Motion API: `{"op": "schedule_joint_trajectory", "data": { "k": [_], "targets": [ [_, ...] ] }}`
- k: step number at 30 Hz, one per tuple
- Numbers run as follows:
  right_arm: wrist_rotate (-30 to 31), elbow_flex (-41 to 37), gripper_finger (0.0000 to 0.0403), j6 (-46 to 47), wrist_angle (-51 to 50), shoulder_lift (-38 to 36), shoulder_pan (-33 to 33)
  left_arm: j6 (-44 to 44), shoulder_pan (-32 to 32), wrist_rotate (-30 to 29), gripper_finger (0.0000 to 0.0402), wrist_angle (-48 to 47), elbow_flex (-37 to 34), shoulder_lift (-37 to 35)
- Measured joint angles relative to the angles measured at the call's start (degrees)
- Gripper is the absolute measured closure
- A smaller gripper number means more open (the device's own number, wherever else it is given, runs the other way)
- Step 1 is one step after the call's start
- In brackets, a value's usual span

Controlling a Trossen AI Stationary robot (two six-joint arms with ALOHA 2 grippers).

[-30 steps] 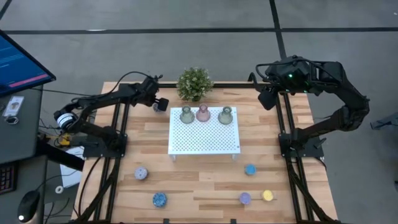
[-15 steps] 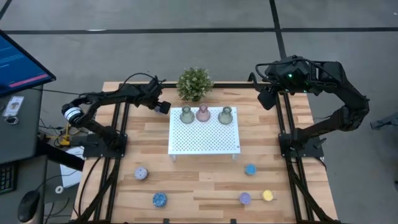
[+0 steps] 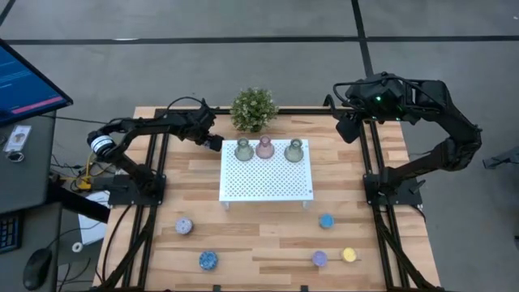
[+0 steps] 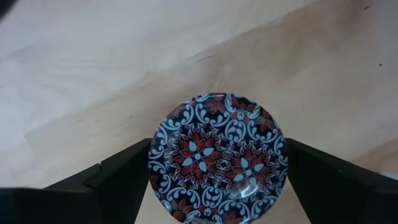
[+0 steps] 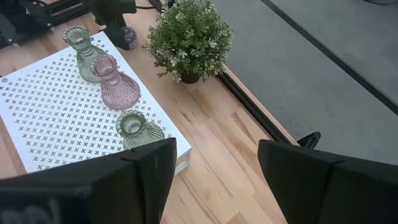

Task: Pick & Place candle stick holders
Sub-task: Put the red patterned scented candle on the shelf

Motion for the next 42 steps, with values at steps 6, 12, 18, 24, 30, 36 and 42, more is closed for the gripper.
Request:
{"op": "schedule_joint_trajectory", "data": {
  "k": [6, 12, 18, 24, 30, 36, 42],
  "targets": [
    [0.0, 0.0, 0.0184, 0.0, 0.0, 0.0, 0.0, 0.0, 0.0, 0.1, 0.0083, -0.1, 0.0, 0.1],
    [0.0, 0.0, 0.0184, -0.5, 0.0, 0.0, 0.0, -0.4, 0.0, 0.7, 0.0105, -0.1, 0.0, 0.0],
    [0.0, 0.0, 0.0184, -0.5, 0.0, 0.0, 0.0, -0.9, 0.0, 1.3, 0.0092, -1.0, -0.1, -1.1],
    [0.0, 0.0, 0.0184, -0.5, 0.0, 0.0, 0.0, -1.1, 0.1, 0.7, 0.0101, -1.3, -0.1, -7.0],
    [0.2, 0.0, 0.0184, -0.5, 0.0, 0.0, 0.0, -4.2, 0.0, 0.3, 0.0099, -1.5, -0.1, -15.8],
    [0.2, 0.0, 0.0184, -0.5, 0.0, 0.0, 0.0, -9.4, 0.0, 1.0, 0.0098, -1.3, 0.0, -29.1],
    [0.2, 0.0, 0.0184, -0.5, 0.6, 0.0, 0.0, -14.4, -0.1, 6.9, 0.0099, 0.0, 0.0, -41.4]
  ]
}}
